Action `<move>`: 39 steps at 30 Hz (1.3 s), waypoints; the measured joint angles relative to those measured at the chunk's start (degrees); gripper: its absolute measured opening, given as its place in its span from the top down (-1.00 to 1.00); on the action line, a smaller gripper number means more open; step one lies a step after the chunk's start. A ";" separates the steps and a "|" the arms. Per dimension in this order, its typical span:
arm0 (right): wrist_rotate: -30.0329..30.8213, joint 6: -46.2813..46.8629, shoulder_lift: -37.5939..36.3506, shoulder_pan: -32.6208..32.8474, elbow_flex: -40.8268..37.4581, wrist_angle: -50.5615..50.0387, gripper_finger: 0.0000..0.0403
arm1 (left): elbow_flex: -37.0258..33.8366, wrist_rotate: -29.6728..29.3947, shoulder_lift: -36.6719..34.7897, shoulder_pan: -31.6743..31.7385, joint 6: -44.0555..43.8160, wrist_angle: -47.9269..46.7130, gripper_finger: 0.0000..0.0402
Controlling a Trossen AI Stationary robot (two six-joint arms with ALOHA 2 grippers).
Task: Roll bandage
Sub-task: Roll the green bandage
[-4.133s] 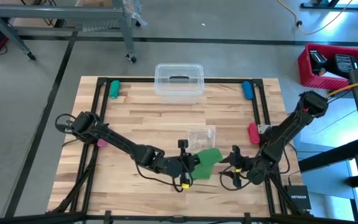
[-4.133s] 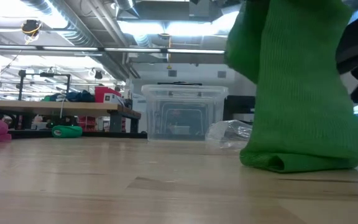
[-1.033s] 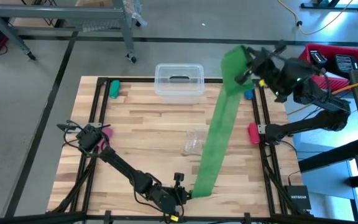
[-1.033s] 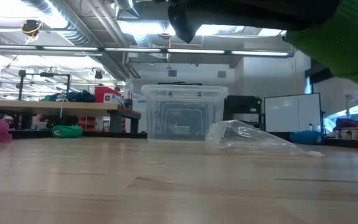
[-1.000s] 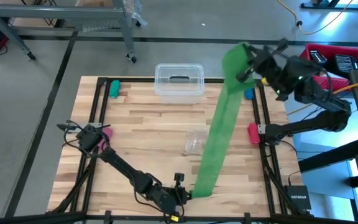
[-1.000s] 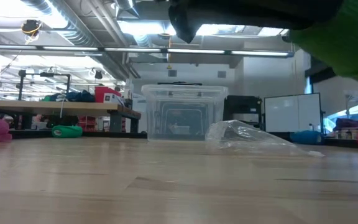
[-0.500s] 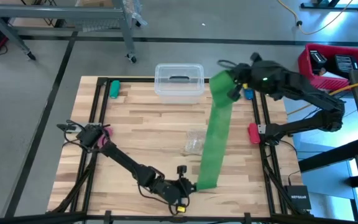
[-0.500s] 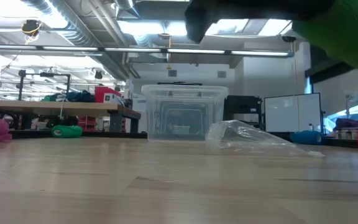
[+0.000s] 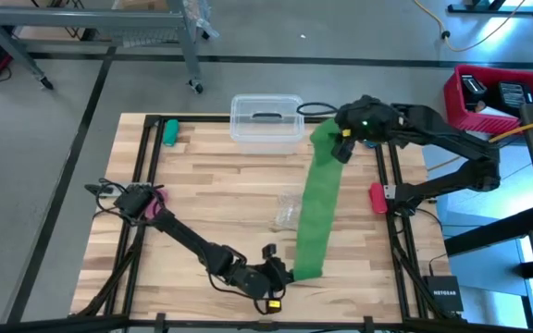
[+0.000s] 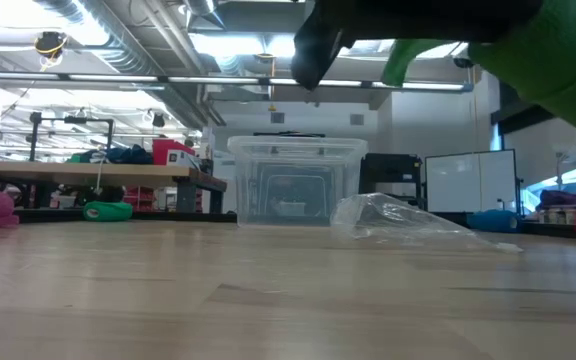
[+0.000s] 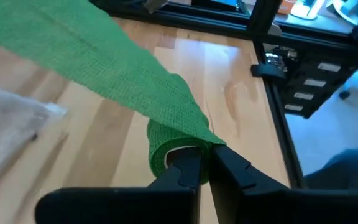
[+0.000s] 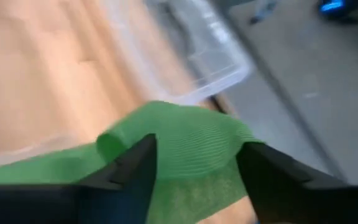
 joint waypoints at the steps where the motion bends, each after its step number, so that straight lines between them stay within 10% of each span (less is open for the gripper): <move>1: -3.01 0.99 -0.08 0.00 1.26 -1.71 -0.17 | 0.00 0.02 0.00 -0.04 -1.26 -0.06 0.95; 6: -10.54 4.11 -0.23 0.03 5.80 -8.15 -0.35 | 0.00 0.75 0.00 -0.06 -4.43 0.16 0.95; 13: -0.77 2.38 1.16 -0.04 5.96 -2.45 -0.38 | -0.02 10.89 0.00 0.38 -4.54 2.79 0.95; 27: -19.62 4.47 6.83 0.04 5.96 -14.41 -0.38 | -0.02 17.12 0.00 0.64 -5.61 1.40 0.95; 39: -18.25 8.87 -7.32 12.07 3.82 -8.34 -0.38 | -0.04 21.36 -13.40 2.30 2.22 -0.50 0.95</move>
